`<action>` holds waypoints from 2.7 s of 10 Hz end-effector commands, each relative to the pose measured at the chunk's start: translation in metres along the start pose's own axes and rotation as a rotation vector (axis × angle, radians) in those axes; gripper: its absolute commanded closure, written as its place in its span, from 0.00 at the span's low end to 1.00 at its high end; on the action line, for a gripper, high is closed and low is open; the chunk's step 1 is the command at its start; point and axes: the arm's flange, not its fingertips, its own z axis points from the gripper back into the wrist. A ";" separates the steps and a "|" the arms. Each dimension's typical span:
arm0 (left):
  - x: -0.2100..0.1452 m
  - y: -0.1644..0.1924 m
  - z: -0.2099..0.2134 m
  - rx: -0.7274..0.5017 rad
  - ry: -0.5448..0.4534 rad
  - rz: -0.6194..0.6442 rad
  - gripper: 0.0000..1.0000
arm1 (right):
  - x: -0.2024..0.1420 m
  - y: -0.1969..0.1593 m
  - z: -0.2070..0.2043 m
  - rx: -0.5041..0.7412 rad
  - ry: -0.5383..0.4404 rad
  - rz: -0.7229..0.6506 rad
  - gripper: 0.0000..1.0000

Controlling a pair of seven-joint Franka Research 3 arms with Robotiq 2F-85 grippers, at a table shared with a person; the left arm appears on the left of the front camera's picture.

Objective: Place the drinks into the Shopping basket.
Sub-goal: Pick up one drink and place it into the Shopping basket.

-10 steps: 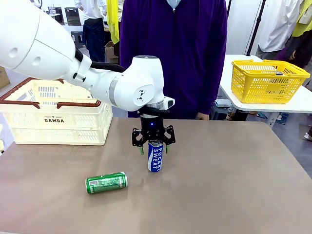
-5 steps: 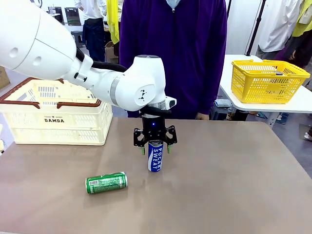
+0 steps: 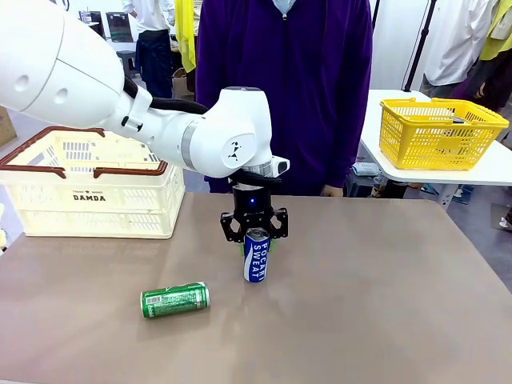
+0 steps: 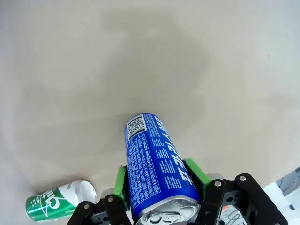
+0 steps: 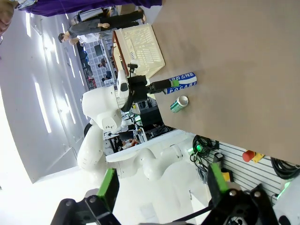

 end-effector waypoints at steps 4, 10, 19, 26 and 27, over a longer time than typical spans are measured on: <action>0.002 0.003 0.007 -0.029 0.036 0.057 1.00 | -0.001 0.005 0.003 0.001 0.004 -0.014 0.00; -0.049 0.055 0.196 -0.068 -0.090 -0.318 1.00 | -0.001 0.005 0.003 0.001 0.004 -0.014 0.00; -0.059 0.076 0.245 -0.097 -0.210 -0.345 1.00 | -0.001 0.005 0.003 0.001 0.004 -0.014 0.00; 0.105 0.319 0.320 0.069 -0.222 -0.371 1.00 | -0.001 0.005 0.003 0.001 0.004 -0.014 0.00; 0.115 0.338 0.297 0.016 -0.203 -0.367 1.00 | -0.001 0.005 0.003 0.001 0.004 -0.014 0.00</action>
